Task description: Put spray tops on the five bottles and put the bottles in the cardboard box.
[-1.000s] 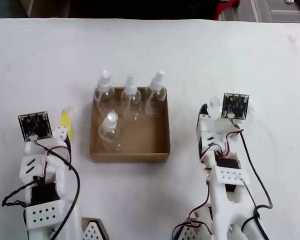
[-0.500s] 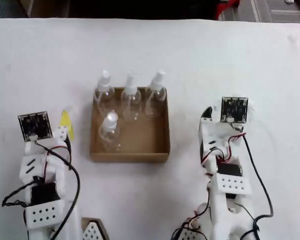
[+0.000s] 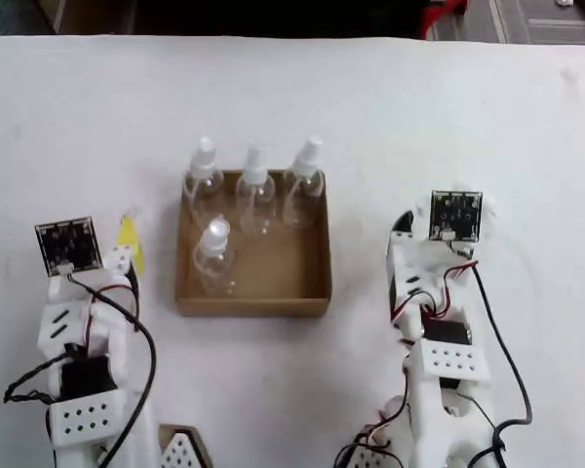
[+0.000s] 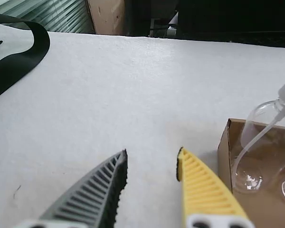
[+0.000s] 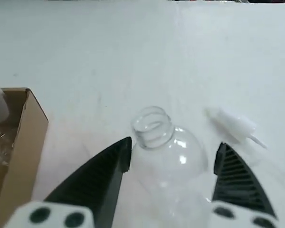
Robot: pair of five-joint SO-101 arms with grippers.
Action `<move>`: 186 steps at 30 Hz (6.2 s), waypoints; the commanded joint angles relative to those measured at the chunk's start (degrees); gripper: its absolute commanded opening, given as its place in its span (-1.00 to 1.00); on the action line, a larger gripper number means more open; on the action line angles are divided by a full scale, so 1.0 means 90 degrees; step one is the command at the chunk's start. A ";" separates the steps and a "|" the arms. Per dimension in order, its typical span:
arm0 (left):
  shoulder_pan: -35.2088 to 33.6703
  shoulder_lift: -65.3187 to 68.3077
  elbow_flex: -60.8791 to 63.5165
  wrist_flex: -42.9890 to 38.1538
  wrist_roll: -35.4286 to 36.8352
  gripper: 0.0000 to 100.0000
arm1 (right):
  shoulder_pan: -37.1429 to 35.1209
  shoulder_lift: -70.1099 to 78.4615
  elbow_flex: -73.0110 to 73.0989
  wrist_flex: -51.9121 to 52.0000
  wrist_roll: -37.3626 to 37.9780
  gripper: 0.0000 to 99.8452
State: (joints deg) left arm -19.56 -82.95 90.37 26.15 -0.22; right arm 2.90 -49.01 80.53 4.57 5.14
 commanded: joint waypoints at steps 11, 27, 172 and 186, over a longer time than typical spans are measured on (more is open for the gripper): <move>0.0073 -0.0073 -0.0205 -0.0166 0.0020 -0.67 | -0.0269 -0.0181 0.0303 -0.0845 0.0049 -0.91; 0.0073 -0.0073 -0.0205 -0.0166 0.0020 -0.67 | -0.0269 -0.0269 0.0254 -0.0884 -0.0996 -0.90; 0.0171 -0.0073 -0.0215 -0.0166 0.0010 -0.67 | 0.0249 0.0454 0.0303 -0.2261 -0.1045 -0.35; 0.0171 -0.0073 -0.0215 -0.0166 0.0010 -0.67 | 0.0181 -0.0845 -0.0527 0.0611 -0.0606 -0.35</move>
State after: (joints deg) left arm -18.42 -82.95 90.37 26.15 -0.22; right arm 5.71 -57.01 83.52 1.85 -4.18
